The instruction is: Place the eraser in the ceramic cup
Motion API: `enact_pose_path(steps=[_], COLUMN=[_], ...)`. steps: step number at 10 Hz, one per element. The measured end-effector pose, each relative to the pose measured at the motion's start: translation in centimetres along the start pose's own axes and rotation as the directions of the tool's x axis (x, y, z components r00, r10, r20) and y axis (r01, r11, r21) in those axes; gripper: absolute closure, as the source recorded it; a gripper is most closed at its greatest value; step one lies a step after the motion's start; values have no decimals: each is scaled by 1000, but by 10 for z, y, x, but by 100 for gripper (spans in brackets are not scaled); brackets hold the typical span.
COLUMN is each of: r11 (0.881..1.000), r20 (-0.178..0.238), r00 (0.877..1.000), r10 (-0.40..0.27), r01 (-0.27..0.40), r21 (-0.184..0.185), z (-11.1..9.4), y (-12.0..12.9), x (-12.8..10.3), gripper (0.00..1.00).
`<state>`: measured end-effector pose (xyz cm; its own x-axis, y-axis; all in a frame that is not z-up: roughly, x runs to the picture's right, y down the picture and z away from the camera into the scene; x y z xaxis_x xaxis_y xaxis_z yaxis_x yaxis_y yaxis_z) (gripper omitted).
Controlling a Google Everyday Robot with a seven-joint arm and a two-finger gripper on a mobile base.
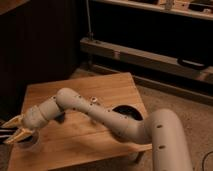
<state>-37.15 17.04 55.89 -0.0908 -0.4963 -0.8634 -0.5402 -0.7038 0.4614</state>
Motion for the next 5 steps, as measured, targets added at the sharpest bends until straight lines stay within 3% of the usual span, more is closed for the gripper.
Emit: enact_pose_path(steps=[2, 5], r11=[1000, 999], r20=[-7, -15], r00=[1000, 999], r10=[10, 34], r01=[-10, -34], r21=[1, 1], z=[0, -1], y=[-1, -1], x=[-5, -12], gripper=[100, 74])
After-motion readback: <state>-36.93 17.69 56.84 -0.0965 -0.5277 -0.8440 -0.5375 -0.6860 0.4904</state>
